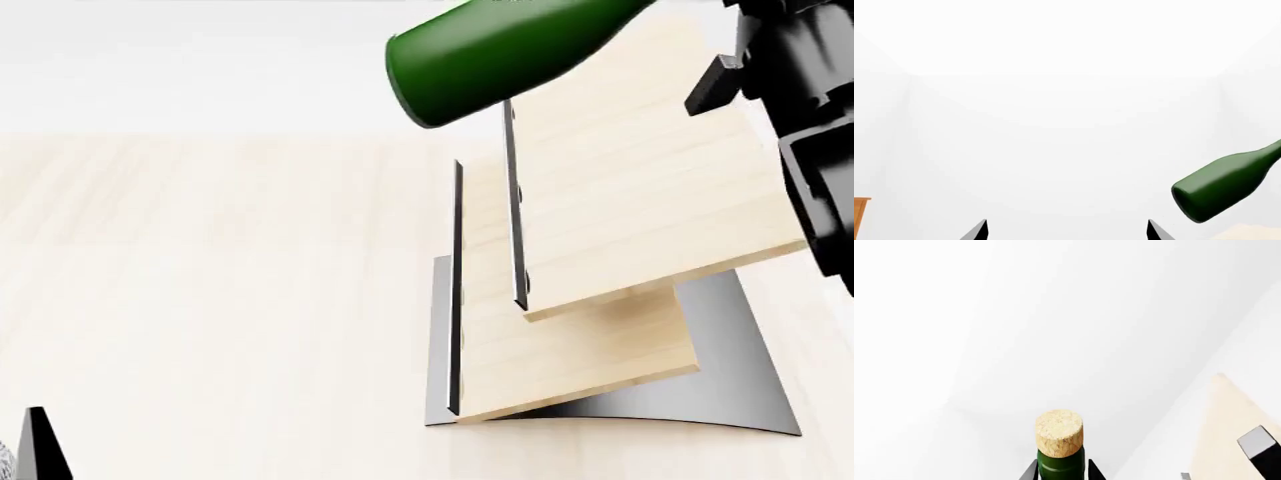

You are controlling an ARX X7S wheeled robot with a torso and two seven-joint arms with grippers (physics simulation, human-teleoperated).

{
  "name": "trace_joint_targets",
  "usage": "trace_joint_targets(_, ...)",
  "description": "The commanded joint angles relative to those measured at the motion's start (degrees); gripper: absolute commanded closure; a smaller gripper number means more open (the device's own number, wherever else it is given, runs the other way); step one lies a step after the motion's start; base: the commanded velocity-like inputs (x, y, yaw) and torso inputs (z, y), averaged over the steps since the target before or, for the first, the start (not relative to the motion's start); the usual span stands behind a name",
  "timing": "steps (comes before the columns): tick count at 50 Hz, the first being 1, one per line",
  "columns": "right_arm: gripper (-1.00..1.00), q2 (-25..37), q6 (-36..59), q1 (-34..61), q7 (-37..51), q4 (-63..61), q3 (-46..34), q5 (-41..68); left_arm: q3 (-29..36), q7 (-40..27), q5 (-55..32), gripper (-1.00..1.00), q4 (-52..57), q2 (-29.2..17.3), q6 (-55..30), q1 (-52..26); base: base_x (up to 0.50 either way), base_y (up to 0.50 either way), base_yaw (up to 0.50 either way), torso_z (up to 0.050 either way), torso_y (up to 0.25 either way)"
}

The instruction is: Put the wine bottle on the wine rack.

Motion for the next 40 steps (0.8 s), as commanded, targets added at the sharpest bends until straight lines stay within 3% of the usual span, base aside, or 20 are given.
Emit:
trace_joint_targets(1, 1.0, 2.24, -0.77, -2.01, -1.82, 1.0, 2.91, -0.27, 0.15, -0.1, 0.03, -1.0, -0.06, -0.05, -0.14, -0.08, 0.0, 0.0, 0.0, 0.0, 0.0)
trace_joint_targets(40, 1.0, 5.36, -0.14, -8.12, -5.14, 1.61, 4.73, 2.7, 0.75, -0.43, 0.09, -1.0, -1.31, -0.22, 0.56, -0.61, 0.0, 0.0, 0.0, 0.0, 0.001)
